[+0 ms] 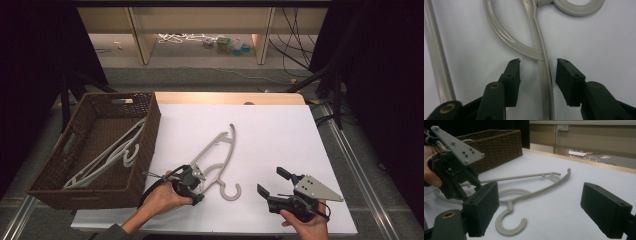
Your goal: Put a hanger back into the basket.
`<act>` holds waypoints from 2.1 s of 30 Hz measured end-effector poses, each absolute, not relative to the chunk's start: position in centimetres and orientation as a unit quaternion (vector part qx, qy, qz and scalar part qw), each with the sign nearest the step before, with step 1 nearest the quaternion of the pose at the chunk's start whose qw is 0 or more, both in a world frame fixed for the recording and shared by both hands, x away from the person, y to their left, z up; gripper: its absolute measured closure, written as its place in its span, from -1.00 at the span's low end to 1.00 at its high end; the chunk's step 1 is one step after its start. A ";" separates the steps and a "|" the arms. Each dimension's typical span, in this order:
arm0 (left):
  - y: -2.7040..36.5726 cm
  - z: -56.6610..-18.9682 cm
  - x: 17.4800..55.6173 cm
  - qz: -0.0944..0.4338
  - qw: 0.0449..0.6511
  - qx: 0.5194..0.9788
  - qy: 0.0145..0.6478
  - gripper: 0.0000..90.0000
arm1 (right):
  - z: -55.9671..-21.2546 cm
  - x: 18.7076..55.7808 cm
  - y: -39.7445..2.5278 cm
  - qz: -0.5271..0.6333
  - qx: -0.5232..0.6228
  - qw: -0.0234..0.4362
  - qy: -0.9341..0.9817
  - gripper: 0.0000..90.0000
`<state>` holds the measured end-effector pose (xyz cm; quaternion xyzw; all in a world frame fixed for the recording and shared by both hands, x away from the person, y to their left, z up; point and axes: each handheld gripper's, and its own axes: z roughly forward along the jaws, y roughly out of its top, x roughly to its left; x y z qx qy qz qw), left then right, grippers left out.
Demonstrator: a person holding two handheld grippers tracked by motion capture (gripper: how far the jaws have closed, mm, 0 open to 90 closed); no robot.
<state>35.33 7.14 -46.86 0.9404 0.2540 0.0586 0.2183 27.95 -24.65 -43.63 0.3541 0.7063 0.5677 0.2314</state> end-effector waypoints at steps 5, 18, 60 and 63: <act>6.2 -46.6 35.3 0.052 0.190 0.946 0.257 0.40 | -43.5 27.8 -24.7 0.561 0.357 0.238 0.708 -0.64; 6.7 -46.5 36.5 0.029 0.193 0.946 0.259 0.75 | -43.5 27.8 -24.7 0.559 0.355 0.234 0.712 -0.63; 10.0 -43.3 38.1 0.002 0.319 0.900 0.298 0.82 | -43.4 27.7 -24.9 0.561 0.356 0.242 0.707 -0.63; 10.5 -42.6 38.2 0.001 0.342 0.887 0.309 0.82 | -43.4 27.7 -25.0 0.558 0.357 0.239 0.710 -0.63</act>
